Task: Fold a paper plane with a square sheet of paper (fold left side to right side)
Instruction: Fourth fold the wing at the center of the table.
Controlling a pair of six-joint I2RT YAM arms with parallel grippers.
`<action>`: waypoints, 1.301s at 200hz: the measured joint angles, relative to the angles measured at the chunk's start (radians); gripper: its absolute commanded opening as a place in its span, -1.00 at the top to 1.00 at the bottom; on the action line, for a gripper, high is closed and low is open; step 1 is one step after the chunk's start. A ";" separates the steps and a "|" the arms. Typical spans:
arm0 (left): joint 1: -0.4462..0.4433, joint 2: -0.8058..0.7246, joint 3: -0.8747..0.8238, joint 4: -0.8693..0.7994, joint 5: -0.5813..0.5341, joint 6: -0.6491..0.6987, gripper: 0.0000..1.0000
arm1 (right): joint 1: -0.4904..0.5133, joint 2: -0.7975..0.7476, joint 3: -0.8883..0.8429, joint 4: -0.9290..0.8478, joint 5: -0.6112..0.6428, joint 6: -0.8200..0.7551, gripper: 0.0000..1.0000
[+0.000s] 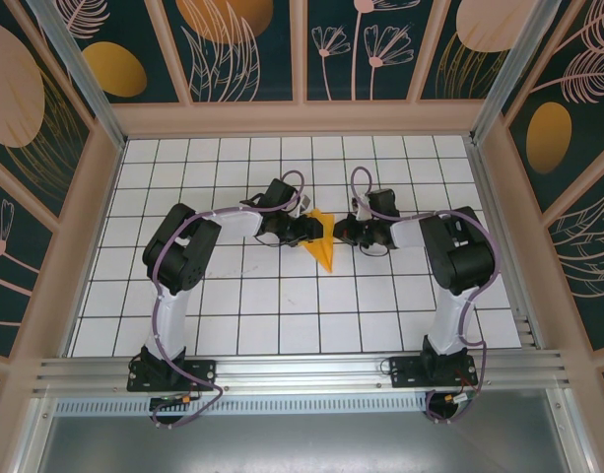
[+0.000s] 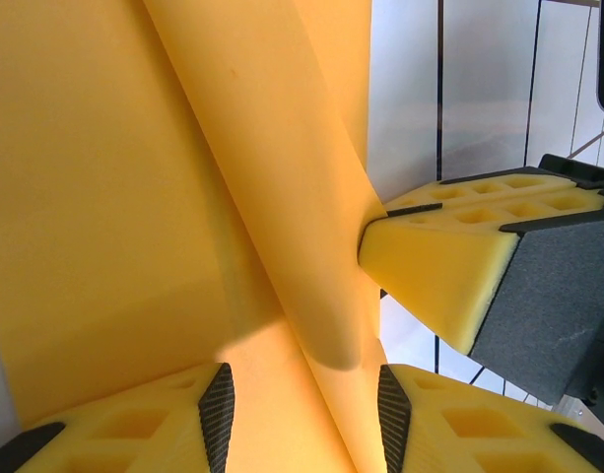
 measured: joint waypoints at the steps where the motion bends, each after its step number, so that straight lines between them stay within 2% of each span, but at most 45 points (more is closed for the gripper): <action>1: 0.000 0.000 0.000 0.000 0.000 0.000 0.08 | 0.000 0.000 0.001 0.000 0.000 0.000 0.88; 95: 0.000 0.001 0.011 -0.013 0.000 0.005 0.01 | 0.010 0.010 0.051 -0.099 0.026 -0.028 0.88; 138: 0.002 -0.019 0.040 -0.070 -0.047 0.046 -0.05 | 0.016 0.014 0.077 -0.147 0.042 -0.042 0.87; 162: 0.010 -0.055 0.055 -0.098 -0.051 0.060 0.07 | 0.016 0.016 0.082 -0.157 0.042 -0.042 0.88; 203: 0.015 -0.056 0.113 -0.090 0.005 0.064 0.13 | 0.016 0.018 0.087 -0.164 0.042 -0.045 0.88; 260: 0.014 0.066 0.225 -0.084 0.065 0.065 0.14 | 0.016 0.019 0.090 -0.170 0.042 -0.045 0.87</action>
